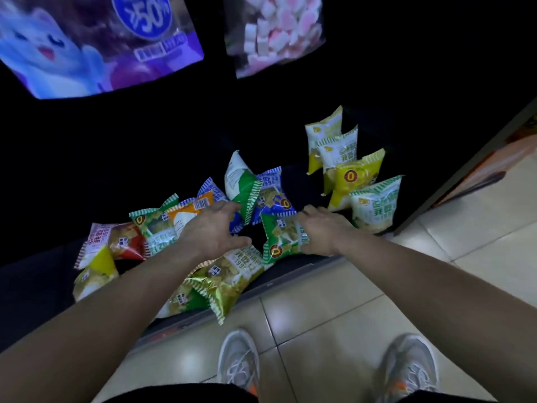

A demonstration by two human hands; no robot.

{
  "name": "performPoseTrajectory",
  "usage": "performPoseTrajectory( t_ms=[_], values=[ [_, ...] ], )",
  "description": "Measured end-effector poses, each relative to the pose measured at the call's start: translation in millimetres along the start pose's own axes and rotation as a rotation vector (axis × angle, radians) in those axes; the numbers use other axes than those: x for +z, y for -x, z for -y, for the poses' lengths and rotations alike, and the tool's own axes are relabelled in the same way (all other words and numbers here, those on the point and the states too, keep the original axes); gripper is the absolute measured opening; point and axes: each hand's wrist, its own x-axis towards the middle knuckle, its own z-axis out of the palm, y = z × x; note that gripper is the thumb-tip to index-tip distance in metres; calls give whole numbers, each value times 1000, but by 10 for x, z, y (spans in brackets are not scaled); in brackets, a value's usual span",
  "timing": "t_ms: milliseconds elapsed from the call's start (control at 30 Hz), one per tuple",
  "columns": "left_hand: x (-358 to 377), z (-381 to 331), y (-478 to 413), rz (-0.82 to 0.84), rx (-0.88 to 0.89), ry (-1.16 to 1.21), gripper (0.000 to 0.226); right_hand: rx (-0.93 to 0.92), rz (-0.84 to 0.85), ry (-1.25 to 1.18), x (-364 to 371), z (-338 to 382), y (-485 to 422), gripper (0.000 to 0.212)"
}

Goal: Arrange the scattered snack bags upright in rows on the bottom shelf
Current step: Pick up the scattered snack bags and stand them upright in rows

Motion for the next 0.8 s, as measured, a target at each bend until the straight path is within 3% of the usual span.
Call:
performPoseTrajectory(
  t_ms=[233, 400, 533, 700, 800],
  values=[
    [270, 245, -157, 19, 6, 133, 82, -7, -61, 52, 551, -7, -549, 126],
    [287, 242, -123, 9, -20, 212, 82, -8, -149, 57, 632, -61, -610, 119],
    [274, 148, -128, -9, -33, 303, 79, 96, -226, -164, 500, -43, -401, 120],
    [185, -172, -128, 4, -114, 675, 79, 152, -389, -461, 182, 106, -75, 121],
    [79, -348, -171, -12, -98, 894, 68, 168, -469, -530, 35, 197, 51, 121]
  ],
)
